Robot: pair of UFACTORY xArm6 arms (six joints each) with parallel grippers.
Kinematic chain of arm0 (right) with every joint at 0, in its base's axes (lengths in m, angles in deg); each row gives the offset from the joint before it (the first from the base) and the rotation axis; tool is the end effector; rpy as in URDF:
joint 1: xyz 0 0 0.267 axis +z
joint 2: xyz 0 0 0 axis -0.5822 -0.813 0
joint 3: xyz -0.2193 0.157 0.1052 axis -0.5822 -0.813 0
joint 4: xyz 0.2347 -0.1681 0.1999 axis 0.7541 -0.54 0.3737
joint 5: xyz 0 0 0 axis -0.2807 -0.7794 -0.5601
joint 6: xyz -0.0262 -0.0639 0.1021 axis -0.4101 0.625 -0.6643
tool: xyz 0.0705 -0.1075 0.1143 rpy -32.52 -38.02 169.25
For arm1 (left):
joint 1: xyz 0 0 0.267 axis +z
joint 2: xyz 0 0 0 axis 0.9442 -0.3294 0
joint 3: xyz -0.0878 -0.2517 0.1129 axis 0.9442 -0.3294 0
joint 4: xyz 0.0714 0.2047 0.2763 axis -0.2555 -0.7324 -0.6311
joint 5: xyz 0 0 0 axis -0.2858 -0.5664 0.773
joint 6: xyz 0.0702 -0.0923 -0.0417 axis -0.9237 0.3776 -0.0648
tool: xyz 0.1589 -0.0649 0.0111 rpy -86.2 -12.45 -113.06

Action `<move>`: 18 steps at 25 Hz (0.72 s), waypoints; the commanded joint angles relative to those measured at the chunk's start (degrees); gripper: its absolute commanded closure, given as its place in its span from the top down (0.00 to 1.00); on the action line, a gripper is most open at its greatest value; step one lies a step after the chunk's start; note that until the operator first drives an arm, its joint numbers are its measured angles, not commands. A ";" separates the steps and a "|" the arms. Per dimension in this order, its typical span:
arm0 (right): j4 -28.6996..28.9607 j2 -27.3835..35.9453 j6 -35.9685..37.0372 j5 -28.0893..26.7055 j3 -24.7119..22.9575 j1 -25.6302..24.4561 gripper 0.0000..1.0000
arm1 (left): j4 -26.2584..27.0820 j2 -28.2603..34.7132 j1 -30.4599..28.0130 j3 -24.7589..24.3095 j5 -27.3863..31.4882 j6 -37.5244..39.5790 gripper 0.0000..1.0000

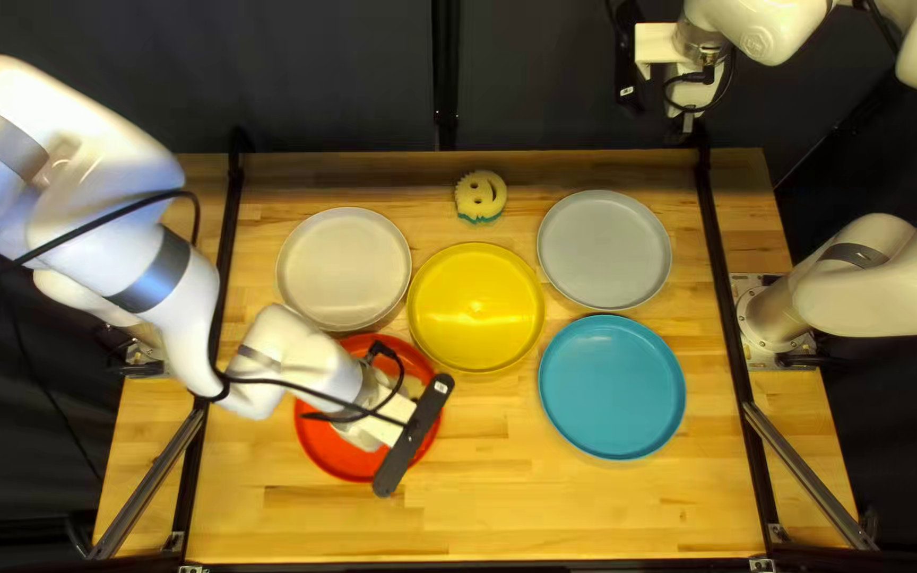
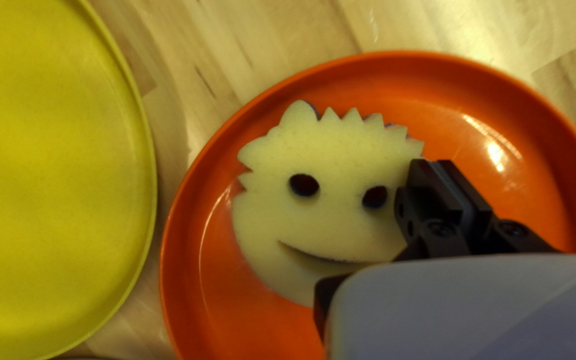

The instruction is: Pick up sponge and scrub the plate

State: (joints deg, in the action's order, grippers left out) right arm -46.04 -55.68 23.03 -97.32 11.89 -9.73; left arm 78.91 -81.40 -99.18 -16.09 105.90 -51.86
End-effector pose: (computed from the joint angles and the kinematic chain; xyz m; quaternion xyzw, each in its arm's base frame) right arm 0.2180 -0.2710 0.2239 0.9961 -0.0450 -0.0653 0.0394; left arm 0.4076 -0.2205 0.0581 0.9461 -0.2929 0.1379 0.0119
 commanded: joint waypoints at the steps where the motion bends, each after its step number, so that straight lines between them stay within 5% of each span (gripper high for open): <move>1: 0.00 0.00 0.00 0.00 0.00 0.00 1.00 | 2.38 3.17 1.22 -4.49 -0.64 -2.61 0.00; 11: 0.00 0.00 0.00 0.00 0.00 0.00 1.00 | 12.01 11.36 4.41 -15.30 -1.23 -11.39 0.00; 15: 0.00 0.00 0.00 0.00 0.00 0.00 1.00 | 15.01 12.55 4.59 -17.02 -1.34 -13.53 0.00; 18: 0.00 0.00 0.00 0.00 0.00 0.00 1.00 | 13.41 10.37 3.13 -13.88 -1.15 -10.75 0.00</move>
State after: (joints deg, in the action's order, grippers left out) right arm -46.04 -55.68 23.03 -97.32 11.89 -9.73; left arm 93.45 -69.61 -94.90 -32.17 104.55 -64.69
